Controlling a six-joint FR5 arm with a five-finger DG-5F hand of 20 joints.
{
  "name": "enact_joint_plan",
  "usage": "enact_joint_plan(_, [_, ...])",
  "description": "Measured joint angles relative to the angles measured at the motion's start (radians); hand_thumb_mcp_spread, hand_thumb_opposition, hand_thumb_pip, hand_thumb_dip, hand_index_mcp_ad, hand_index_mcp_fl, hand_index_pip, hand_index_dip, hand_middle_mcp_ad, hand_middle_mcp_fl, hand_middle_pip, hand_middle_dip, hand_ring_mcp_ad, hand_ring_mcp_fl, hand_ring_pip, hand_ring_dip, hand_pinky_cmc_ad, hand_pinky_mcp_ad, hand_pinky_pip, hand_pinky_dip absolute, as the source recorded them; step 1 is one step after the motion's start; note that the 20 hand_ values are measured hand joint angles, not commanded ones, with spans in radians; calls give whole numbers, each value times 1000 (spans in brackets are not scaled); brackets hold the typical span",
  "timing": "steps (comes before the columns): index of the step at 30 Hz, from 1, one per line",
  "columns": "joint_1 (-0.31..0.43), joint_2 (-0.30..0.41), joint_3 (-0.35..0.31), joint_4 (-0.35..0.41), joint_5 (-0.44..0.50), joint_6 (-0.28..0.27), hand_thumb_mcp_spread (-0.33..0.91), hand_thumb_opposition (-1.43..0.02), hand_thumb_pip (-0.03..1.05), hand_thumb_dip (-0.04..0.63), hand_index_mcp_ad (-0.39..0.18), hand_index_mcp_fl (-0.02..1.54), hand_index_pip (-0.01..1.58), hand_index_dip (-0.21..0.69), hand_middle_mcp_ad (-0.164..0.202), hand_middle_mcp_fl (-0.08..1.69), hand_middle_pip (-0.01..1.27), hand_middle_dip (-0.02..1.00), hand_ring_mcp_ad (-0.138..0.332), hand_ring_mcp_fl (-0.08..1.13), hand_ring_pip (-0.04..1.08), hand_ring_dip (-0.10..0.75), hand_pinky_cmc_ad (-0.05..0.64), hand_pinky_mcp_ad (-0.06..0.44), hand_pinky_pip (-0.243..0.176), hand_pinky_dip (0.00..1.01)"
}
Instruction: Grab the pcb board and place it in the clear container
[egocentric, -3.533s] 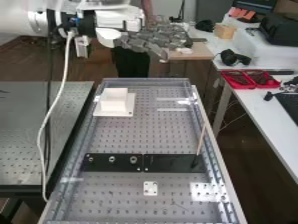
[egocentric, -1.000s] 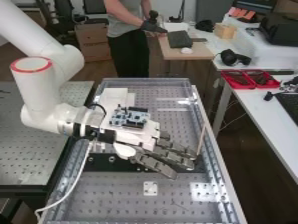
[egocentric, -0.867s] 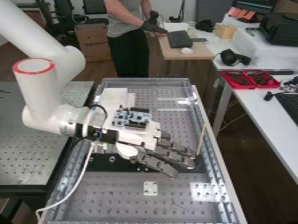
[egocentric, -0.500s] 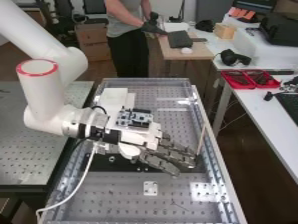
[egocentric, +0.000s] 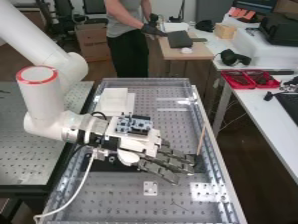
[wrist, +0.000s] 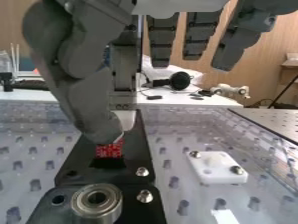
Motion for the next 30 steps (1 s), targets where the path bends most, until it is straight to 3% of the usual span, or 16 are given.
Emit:
enact_joint_plan(14, [-14,-5,10,-7,-35,-5,480,-909,689,251,-133,372,1557,58,61,42,138,126,131,0,87,28,279,182,-75,365])
enact_joint_plan(22, [-15,0,16,-6,-36,2,468,-906,695,253,-133,253,1555,47,61,42,138,126,131,0,87,28,279,182,-75,365])
enact_joint_plan(30, [-14,-6,19,-16,-37,6,454,-904,698,253,-133,237,1555,14,61,42,138,126,127,0,87,28,279,183,-75,365])
